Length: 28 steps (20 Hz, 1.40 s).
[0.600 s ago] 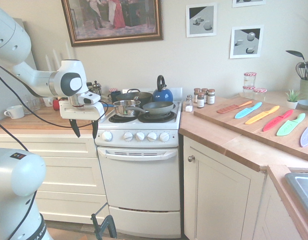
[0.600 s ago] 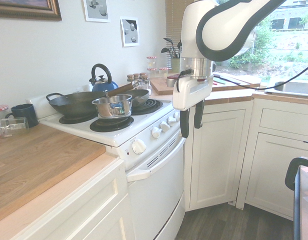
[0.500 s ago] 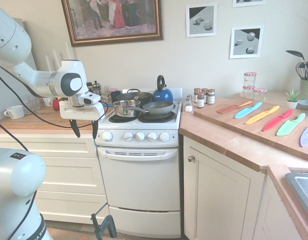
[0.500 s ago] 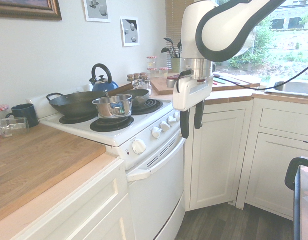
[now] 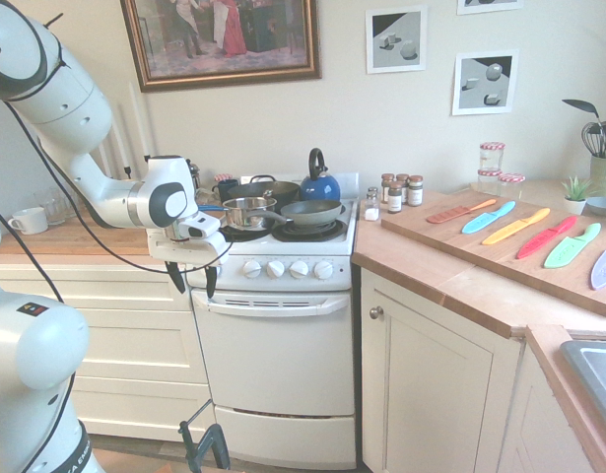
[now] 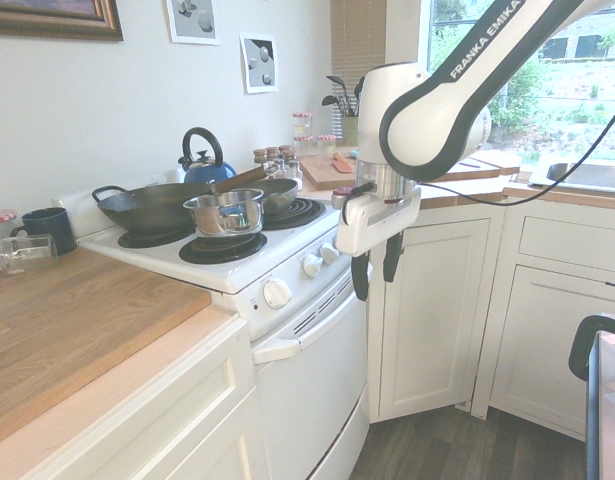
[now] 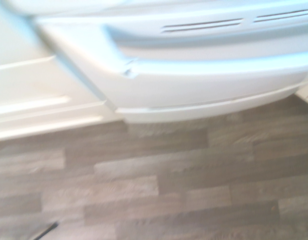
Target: Open the oven
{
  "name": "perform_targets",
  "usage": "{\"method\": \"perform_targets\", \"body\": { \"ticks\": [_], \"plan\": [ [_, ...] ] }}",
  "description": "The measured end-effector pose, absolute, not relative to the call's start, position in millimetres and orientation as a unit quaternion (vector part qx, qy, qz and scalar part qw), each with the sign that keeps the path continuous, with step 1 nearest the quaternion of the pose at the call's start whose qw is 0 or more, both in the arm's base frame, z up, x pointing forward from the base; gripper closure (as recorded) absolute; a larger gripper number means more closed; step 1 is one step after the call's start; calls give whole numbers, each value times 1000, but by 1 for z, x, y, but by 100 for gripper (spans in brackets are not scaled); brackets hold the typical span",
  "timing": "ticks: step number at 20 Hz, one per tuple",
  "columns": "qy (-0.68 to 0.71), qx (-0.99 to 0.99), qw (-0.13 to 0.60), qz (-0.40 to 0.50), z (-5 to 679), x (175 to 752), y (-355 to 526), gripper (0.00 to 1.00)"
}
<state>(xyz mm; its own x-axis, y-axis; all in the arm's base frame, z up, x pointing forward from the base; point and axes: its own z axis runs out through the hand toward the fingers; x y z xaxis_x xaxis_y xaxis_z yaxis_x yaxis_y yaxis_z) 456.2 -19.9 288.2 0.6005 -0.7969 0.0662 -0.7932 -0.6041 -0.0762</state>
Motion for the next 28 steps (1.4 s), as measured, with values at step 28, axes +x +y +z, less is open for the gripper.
{"method": "perform_targets", "body": {
  "ticks": [28],
  "plan": [
    [394, -913, 30, -101, 165, 585, -76, 0]
  ]
}}
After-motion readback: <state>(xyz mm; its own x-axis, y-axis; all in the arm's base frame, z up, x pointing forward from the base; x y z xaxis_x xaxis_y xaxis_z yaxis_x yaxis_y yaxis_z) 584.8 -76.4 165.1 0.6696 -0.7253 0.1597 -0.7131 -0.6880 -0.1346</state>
